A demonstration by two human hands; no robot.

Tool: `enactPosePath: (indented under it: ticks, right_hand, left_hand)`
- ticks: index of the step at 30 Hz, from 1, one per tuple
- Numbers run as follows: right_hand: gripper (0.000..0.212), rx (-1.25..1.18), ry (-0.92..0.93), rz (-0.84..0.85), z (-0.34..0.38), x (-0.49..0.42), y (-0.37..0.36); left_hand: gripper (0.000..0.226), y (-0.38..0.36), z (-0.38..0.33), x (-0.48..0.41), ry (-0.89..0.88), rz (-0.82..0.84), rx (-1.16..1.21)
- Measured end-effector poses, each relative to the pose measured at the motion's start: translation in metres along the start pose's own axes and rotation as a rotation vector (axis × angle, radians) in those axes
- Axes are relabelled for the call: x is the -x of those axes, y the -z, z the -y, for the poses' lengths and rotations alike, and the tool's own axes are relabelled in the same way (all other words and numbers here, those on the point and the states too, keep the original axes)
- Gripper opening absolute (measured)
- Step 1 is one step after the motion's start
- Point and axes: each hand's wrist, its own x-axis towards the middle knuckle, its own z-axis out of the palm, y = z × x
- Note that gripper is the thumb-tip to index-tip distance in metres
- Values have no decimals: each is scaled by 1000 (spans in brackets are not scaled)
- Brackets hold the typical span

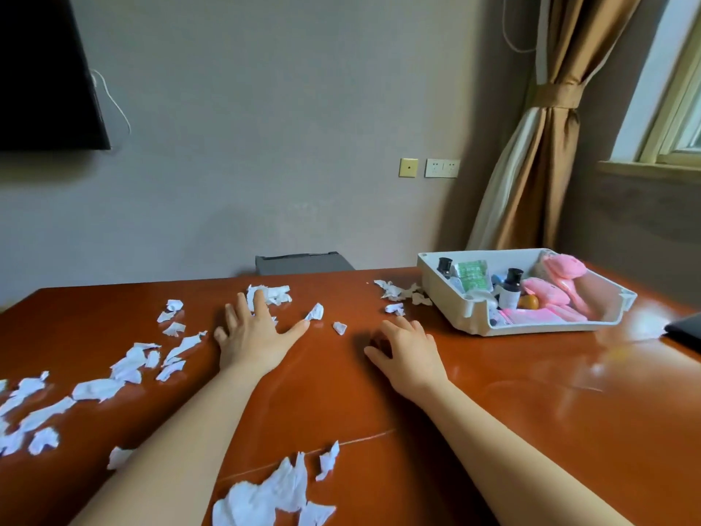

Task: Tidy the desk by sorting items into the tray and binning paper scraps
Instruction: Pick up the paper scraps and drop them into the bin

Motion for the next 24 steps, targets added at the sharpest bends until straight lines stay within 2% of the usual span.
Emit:
enactPosePath:
  ticks: [8, 14, 19, 21, 24]
  right_hand:
    - [58, 60, -107, -14, -10, -38, -13]
    - [64, 93, -173, -32, -19, -74, -24]
    - [63, 77, -162, -44, -24, -96, -26]
    - [61, 45, -187, -38, -26, -103, -26]
    - [62, 69, -231, -3, -28, -110, -28]
  left_hand:
    - [85, -8, 0, -52, -5, 14, 44]
    - [76, -13, -2, -71, -89, 38, 45]
    - [64, -14, -2, -66, -233, 112, 255]
    - [68, -13, -5, -59, -279, 173, 291]
    - [86, -13, -20, -41, -292, 179, 290]
